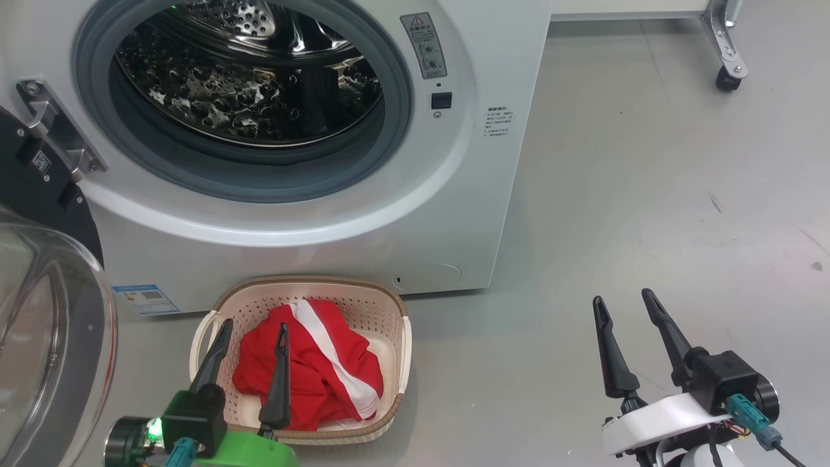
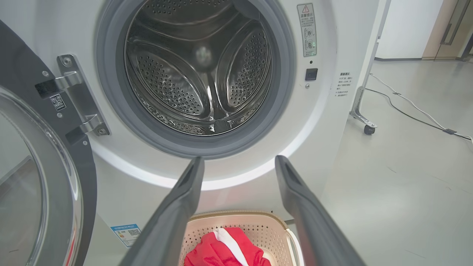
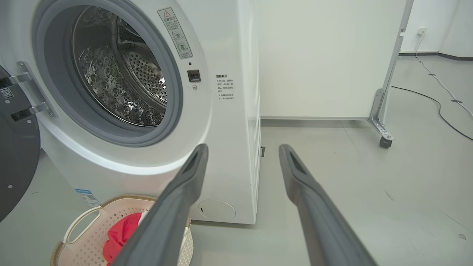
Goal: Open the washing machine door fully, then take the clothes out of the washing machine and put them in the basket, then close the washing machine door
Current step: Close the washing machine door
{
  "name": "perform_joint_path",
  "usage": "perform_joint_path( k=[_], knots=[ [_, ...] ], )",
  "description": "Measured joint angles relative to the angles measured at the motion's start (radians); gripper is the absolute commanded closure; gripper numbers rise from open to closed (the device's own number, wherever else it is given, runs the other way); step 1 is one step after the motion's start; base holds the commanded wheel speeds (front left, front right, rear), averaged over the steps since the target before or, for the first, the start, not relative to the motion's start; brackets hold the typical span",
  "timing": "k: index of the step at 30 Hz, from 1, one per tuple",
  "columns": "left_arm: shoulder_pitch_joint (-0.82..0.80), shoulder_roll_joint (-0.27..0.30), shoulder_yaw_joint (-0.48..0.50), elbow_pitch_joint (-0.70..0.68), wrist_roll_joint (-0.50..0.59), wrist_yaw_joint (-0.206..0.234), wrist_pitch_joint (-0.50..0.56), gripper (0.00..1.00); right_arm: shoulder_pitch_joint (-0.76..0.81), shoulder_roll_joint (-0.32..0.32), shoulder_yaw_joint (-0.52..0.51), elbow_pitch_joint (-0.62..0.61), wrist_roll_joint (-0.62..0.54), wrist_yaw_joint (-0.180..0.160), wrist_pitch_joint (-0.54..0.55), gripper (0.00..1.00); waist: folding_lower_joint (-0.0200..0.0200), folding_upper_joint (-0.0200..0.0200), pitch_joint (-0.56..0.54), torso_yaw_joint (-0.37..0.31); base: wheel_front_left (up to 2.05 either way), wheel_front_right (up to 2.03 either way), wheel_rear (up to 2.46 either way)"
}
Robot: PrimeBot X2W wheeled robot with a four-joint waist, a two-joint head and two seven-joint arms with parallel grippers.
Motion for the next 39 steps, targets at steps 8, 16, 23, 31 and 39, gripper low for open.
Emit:
perform_joint_path(
  k=[8,16,23,31,39],
  knots=[
    [0.002,0.000,-0.001,-0.013,0.000,0.001,0.005,0.00,0.000,0.000,-0.001,-0.002,0.000,0.000,0.000,0.00,0.0000,0.0000,0.003,0.001,-0.75,0.75,0.00],
    [0.002,0.001,-0.009,-0.026,0.008,0.004,0.010,0.00,0.000,0.000,-0.002,-0.002,0.000,0.000,0.000,0.00,0.0000,0.0000,0.004,0.000,-1.05,1.05,0.00],
    [0.002,0.002,-0.009,-0.031,0.016,0.005,0.010,0.00,0.000,0.000,-0.005,-0.002,0.001,0.000,0.000,0.00,0.0000,0.0000,0.006,0.002,-0.90,0.90,0.00],
    [0.002,0.002,-0.006,-0.035,0.014,0.005,0.009,0.00,0.000,0.001,-0.005,-0.002,0.002,0.000,0.000,0.00,0.0000,0.0000,0.005,0.002,-0.59,0.59,0.00],
    [0.003,0.002,-0.005,-0.037,0.014,0.005,0.009,0.00,0.000,0.001,-0.006,-0.002,0.002,0.000,0.000,0.00,0.0000,0.0000,0.004,-0.001,-0.26,0.26,0.00]
  ],
)
